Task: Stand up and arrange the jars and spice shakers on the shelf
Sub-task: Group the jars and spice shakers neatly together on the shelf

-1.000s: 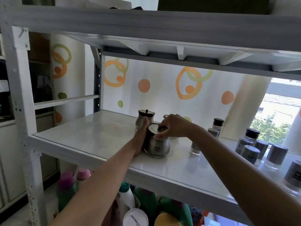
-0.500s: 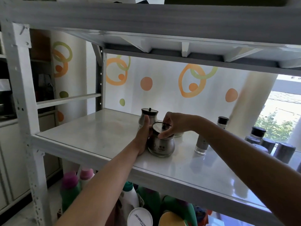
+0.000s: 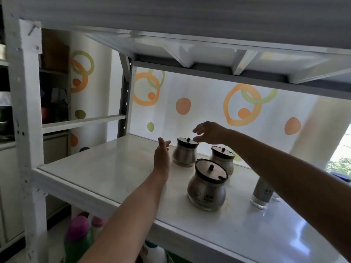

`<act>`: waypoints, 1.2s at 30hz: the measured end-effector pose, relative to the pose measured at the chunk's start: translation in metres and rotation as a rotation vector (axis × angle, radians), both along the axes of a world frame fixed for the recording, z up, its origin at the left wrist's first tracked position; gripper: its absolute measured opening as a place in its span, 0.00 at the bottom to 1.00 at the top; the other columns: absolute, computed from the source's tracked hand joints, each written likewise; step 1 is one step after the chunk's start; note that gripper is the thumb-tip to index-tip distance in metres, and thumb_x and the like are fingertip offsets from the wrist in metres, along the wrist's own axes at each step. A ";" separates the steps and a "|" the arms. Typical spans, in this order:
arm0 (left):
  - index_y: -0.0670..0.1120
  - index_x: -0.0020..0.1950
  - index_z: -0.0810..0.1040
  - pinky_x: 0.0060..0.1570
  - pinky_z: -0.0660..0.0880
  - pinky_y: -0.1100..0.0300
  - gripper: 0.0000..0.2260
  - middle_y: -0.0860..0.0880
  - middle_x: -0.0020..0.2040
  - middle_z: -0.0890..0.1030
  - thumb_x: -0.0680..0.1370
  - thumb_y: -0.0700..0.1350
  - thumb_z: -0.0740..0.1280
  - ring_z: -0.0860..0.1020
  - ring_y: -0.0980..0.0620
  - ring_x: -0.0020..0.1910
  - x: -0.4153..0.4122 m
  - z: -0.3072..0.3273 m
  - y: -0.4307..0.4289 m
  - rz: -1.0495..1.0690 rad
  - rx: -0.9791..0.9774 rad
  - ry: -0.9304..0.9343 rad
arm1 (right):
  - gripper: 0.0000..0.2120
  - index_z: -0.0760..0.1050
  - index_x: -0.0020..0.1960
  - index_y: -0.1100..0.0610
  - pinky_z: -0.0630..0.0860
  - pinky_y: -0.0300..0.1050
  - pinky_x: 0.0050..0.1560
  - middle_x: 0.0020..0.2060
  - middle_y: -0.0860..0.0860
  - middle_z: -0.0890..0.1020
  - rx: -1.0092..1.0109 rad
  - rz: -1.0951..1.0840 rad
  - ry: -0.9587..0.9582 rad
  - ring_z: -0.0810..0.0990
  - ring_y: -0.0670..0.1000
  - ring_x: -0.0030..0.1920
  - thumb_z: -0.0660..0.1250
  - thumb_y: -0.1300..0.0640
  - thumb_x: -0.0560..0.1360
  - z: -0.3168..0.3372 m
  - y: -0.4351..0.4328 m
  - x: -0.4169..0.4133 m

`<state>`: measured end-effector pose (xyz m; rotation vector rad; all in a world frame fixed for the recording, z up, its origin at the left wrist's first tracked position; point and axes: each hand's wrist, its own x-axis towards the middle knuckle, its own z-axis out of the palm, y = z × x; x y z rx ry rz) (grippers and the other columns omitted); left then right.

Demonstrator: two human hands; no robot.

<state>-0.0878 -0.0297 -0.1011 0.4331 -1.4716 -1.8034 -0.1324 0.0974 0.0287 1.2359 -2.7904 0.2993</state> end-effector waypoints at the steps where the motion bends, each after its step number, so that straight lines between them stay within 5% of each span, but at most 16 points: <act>1: 0.42 0.68 0.72 0.72 0.61 0.51 0.29 0.44 0.69 0.72 0.82 0.57 0.42 0.69 0.47 0.69 -0.004 0.000 -0.003 -0.031 -0.006 -0.010 | 0.22 0.69 0.68 0.60 0.67 0.42 0.64 0.64 0.55 0.75 0.008 -0.008 -0.001 0.73 0.53 0.65 0.66 0.54 0.75 -0.003 -0.005 -0.005; 8: 0.43 0.70 0.69 0.67 0.60 0.57 0.30 0.47 0.71 0.71 0.81 0.58 0.41 0.66 0.50 0.72 -0.022 0.007 -0.013 -0.227 -0.014 -0.047 | 0.22 0.72 0.66 0.60 0.69 0.41 0.64 0.63 0.56 0.77 0.002 0.010 -0.066 0.74 0.53 0.65 0.69 0.58 0.73 -0.015 -0.026 -0.036; 11: 0.43 0.66 0.75 0.68 0.66 0.56 0.30 0.45 0.65 0.77 0.81 0.58 0.41 0.72 0.50 0.67 -0.028 0.010 -0.017 -0.272 -0.019 -0.046 | 0.14 0.80 0.57 0.61 0.72 0.39 0.53 0.54 0.56 0.83 -0.030 0.042 -0.060 0.79 0.50 0.53 0.69 0.59 0.72 -0.014 -0.032 -0.043; 16: 0.43 0.66 0.75 0.64 0.67 0.56 0.32 0.45 0.64 0.77 0.81 0.59 0.41 0.73 0.53 0.58 -0.035 0.009 -0.023 -0.311 0.000 -0.040 | 0.08 0.82 0.48 0.61 0.77 0.45 0.53 0.44 0.58 0.85 -0.087 0.049 -0.056 0.80 0.50 0.36 0.70 0.59 0.71 -0.012 -0.037 -0.050; 26: 0.41 0.62 0.76 0.61 0.69 0.57 0.32 0.48 0.54 0.79 0.81 0.60 0.42 0.74 0.53 0.54 -0.036 0.009 -0.023 -0.331 0.027 -0.039 | 0.05 0.83 0.44 0.54 0.70 0.39 0.37 0.35 0.49 0.82 0.070 -0.026 0.188 0.81 0.49 0.43 0.73 0.56 0.68 -0.014 -0.052 -0.046; 31: 0.41 0.62 0.76 0.55 0.68 0.58 0.31 0.47 0.53 0.78 0.81 0.59 0.42 0.74 0.52 0.54 -0.037 0.008 -0.024 -0.340 0.051 -0.037 | 0.09 0.81 0.48 0.53 0.70 0.43 0.43 0.48 0.51 0.83 0.142 -0.036 0.276 0.80 0.53 0.51 0.71 0.52 0.70 -0.017 -0.055 -0.047; 36: 0.41 0.63 0.76 0.54 0.68 0.58 0.30 0.47 0.54 0.78 0.82 0.58 0.42 0.74 0.51 0.55 -0.037 0.010 -0.023 -0.338 0.056 -0.045 | 0.09 0.79 0.51 0.53 0.65 0.43 0.45 0.50 0.51 0.81 0.216 -0.019 0.301 0.77 0.53 0.51 0.67 0.50 0.74 -0.016 -0.054 -0.044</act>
